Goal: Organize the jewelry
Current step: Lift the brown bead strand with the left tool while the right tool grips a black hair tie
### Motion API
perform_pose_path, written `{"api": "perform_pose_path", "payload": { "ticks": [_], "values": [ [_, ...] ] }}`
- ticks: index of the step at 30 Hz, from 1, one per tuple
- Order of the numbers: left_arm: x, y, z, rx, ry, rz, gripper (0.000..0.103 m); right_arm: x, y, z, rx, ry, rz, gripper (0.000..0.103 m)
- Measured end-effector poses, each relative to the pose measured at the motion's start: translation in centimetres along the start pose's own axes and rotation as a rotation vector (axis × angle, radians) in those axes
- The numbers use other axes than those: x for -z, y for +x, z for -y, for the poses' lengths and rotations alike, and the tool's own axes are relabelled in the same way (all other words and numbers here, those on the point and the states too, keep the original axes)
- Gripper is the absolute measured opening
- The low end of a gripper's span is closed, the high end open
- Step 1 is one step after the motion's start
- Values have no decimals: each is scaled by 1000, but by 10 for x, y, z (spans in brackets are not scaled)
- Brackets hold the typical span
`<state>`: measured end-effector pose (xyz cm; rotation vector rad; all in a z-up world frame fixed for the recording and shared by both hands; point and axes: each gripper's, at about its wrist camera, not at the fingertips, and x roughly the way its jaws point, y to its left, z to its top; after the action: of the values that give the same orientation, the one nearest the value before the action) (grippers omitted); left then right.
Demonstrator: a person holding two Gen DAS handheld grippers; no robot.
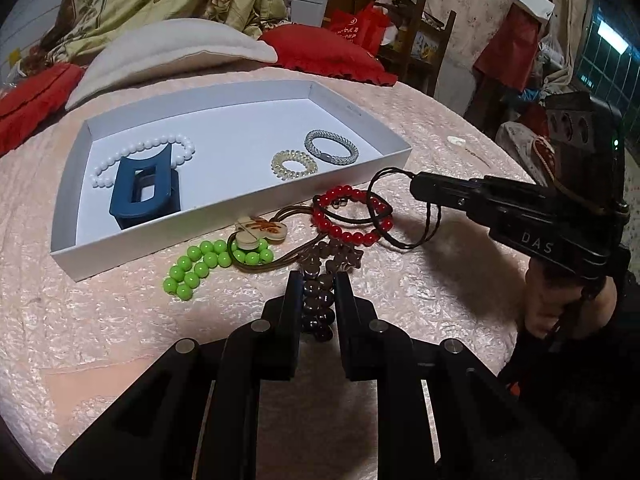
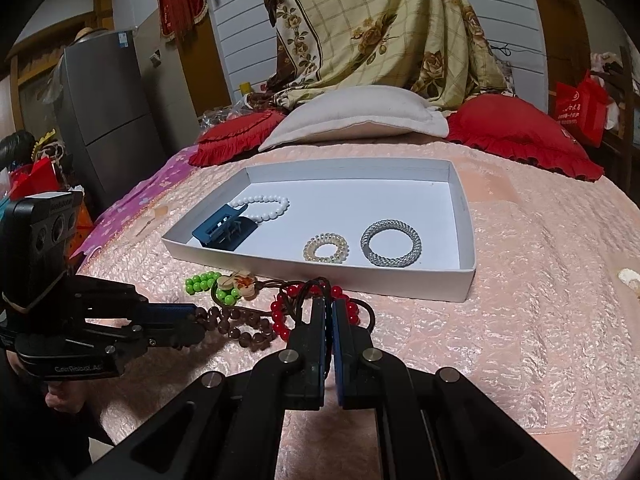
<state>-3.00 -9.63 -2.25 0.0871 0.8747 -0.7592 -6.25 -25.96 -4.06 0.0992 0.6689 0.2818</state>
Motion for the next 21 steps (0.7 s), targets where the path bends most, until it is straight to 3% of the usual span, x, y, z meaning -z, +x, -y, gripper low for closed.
{"api": "perform_pose_path", "payload": {
  "ticks": [8,21],
  "values": [
    [0,-1,4,0,-4,-16,14,0,0,-3,-4,-3,-4,3],
    [-1,-22,15,-92,-12,-10,14,-5,-10,-1,-21,5,23,3]
  ]
}}
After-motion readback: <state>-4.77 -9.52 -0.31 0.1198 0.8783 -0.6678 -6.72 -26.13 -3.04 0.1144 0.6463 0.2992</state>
